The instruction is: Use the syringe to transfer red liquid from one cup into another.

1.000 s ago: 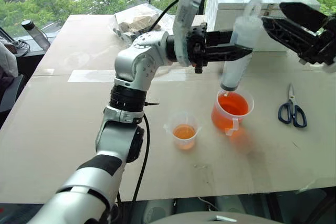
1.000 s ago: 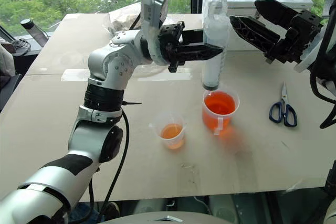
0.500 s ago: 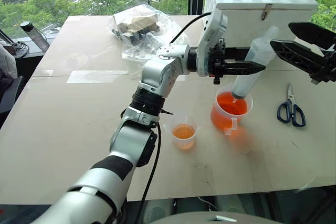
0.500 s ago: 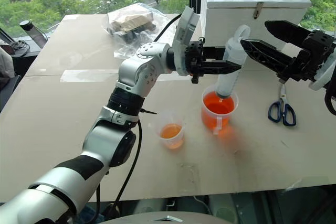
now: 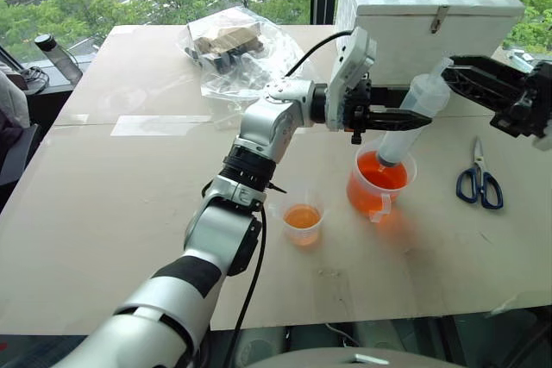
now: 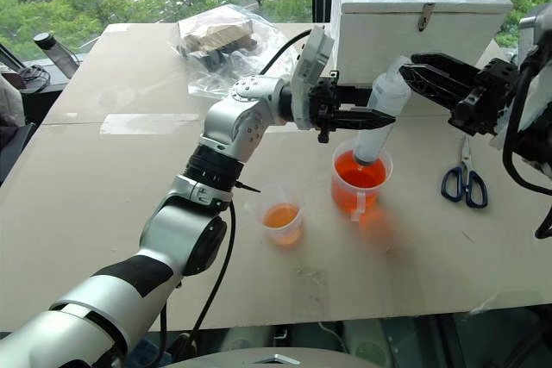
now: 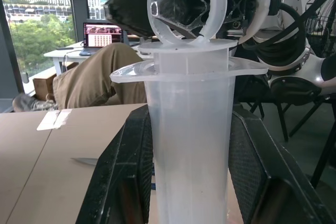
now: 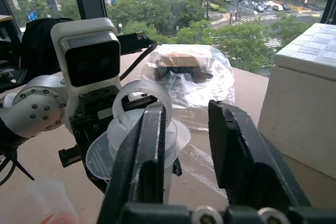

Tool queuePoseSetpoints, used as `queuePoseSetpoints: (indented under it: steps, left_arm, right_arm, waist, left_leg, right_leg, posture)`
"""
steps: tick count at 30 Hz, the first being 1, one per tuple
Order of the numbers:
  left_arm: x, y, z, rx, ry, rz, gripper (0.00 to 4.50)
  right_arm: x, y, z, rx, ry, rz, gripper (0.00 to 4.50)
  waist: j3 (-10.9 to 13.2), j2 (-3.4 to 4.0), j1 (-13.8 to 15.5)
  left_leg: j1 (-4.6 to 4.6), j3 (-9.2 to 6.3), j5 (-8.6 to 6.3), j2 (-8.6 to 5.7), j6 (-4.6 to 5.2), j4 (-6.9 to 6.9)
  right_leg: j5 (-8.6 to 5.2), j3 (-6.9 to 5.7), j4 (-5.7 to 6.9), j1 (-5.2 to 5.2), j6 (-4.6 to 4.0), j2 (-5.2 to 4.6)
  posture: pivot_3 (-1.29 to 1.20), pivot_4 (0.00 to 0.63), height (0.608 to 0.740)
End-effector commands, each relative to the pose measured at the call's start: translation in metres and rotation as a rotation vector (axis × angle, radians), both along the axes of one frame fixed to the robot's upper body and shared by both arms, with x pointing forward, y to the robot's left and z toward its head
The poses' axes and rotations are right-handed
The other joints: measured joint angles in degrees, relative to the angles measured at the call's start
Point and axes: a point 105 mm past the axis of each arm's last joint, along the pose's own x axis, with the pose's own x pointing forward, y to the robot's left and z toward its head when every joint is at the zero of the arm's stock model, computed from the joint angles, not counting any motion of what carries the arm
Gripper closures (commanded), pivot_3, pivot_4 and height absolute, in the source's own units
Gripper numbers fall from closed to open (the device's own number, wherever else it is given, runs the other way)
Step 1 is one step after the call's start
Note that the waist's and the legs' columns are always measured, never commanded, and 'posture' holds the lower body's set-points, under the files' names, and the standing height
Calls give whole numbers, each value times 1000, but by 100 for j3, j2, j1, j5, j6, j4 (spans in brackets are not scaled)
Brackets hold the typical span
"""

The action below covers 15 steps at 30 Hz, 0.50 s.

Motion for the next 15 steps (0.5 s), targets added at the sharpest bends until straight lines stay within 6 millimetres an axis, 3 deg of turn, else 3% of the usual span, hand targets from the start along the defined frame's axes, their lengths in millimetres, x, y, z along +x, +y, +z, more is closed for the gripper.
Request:
queuePoseSetpoints:
  steps: [1,5,11,15]
  left_arm:
    - [-5,-7,11,-29,-79,-25,3112]
    - [-5,-10,10,-60,-73,-36,3112]
    - [-6,-12,-8,0,-110,-48,3112]
    - [-5,-11,-12,13,-128,-47,3112]
  right_arm:
    - [0,-2,8,36,-30,-19,4432]
    - [2,-3,-4,23,5,-39,4432]
    - [2,-4,-19,-24,47,-61,4432]
    - [4,-5,4,109,-19,-63,4432]
  waist:
    - [0,0,5]
    - [0,0,9]
    - [0,0,2]
    - [0,0,-11]
  left_leg:
    - [0,0,0,0,0,0]
    - [0,0,0,0,0,0]
    - [-3,-1,0,0,0,0]
    - [-1,-1,0,0,0,0]
  right_leg:
    - [0,-1,0,0,0,0]
    - [0,-1,0,0,0,-1]
    - [0,-3,1,0,0,1]
    - [0,-2,0,0,0,1]
  posture:
    - [0,150,740]
    - [0,150,740]
    - [0,150,740]
    - [0,150,740]
